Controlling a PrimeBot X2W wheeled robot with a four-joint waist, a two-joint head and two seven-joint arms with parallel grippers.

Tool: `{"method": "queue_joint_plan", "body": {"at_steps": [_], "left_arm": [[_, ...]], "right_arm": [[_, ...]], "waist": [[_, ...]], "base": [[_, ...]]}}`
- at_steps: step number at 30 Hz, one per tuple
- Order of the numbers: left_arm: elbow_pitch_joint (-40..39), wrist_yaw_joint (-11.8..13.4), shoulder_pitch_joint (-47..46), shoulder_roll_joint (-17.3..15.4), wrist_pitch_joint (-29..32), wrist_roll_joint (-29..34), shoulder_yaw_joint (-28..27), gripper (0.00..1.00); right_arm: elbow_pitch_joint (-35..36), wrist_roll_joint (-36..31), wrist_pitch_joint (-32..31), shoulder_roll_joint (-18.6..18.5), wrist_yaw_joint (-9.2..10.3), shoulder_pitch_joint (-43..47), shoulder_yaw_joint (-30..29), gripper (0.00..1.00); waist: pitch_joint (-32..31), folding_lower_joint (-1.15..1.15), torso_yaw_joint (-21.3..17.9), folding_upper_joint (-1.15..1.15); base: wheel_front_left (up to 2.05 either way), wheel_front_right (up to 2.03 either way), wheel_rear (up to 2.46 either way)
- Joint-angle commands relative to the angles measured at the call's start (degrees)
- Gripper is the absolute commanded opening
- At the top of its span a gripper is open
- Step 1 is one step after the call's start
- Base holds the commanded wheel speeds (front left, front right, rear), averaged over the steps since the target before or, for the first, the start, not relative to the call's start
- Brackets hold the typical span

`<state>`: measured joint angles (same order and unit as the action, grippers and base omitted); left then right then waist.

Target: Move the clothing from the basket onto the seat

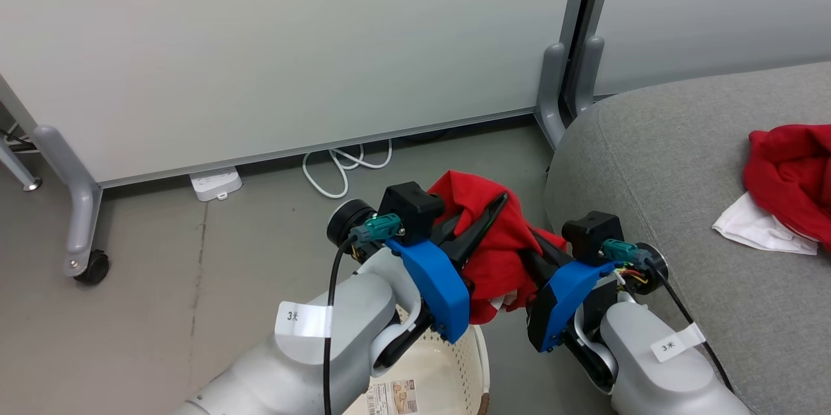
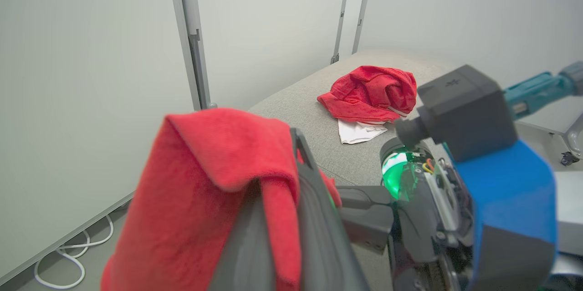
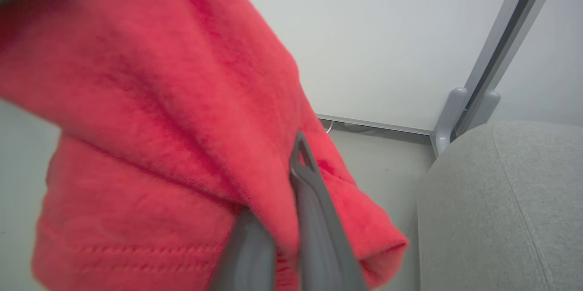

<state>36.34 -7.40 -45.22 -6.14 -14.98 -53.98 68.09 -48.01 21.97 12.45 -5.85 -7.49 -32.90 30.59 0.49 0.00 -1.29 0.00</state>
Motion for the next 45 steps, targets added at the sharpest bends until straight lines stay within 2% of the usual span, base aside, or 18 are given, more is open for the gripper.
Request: {"method": "queue_joint_plan", "body": {"at_steps": [1, 16, 17, 18, 21, 24, 32, 38, 45], "left_arm": [[-0.2, -0.1, 0.2, -0.3, -0.3, -0.1, -0.4, 0.00], [-0.2, -0.1, 0.5, -0.4, -0.3, 1.1, -1.3, 0.01], [-0.2, -0.1, 0.5, -0.5, -0.3, 1.7, -1.8, 0.39], [-0.4, -0.1, 0.8, -0.6, -0.3, 2.3, -2.3, 1.00], [-1.4, -0.1, 2.8, -1.3, -0.3, 4.5, -3.9, 1.00], [-3.8, -0.1, 6.0, -2.5, -0.2, 7.7, -7.7, 1.00], [-11.8, -0.1, 20.6, -5.7, -0.2, 18.3, -22.2, 1.00], [-16.7, -0.1, 29.6, -5.7, -0.2, 24.7, -29.9, 1.00], [-19.2, -0.1, 33.7, -5.1, -0.2, 27.5, -34.6, 1.00]], "right_arm": [[-0.5, 0.4, 0.3, -0.2, -0.01, -0.8, 0.1, 0.00], [-2.4, 1.9, 1.2, -0.4, -0.01, -1.2, 1.1, 0.00], [-2.5, 2.0, 1.3, -0.4, -0.01, -1.2, 1.1, 0.00], [-2.6, 2.1, 1.4, -0.4, -0.01, -1.2, 1.1, 0.00], [-2.3, 2.5, 1.8, -0.5, -0.01, -1.4, 0.8, 0.00], [-1.9, 2.8, 2.0, -0.6, -0.01, -1.7, 0.4, 0.00], [-0.5, 2.8, 2.4, -1.5, -0.01, -1.1, -0.8, 0.00], [0.7, 2.2, 2.4, -2.3, -0.01, -0.1, -2.4, 0.00], [1.6, 1.5, 2.4, -2.3, -0.01, 0.6, -3.6, 0.00]], "waist": [[-0.1, 0.00, 0.0, 0.00], [-1.0, 0.00, 0.2, 0.00], [-1.0, 0.00, 0.3, 0.00], [-1.0, 0.00, 0.3, 0.00], [-1.0, 0.00, 0.3, 0.00], [-0.9, 0.00, 0.1, 0.00], [-0.3, 0.00, -0.1, 0.00], [0.7, 0.00, 0.5, 0.00], [1.2, 0.00, 0.7, 0.00]], "base": [[0.00, 0.00, 0.00], [0.00, 0.00, 0.00], [0.00, 0.00, 0.00], [0.00, 0.00, 0.00], [0.00, 0.00, 0.00], [0.00, 0.00, 0.00], [0.00, 0.00, 0.00], [0.00, 0.00, 0.00], [0.00, 0.00, 0.00]]}}
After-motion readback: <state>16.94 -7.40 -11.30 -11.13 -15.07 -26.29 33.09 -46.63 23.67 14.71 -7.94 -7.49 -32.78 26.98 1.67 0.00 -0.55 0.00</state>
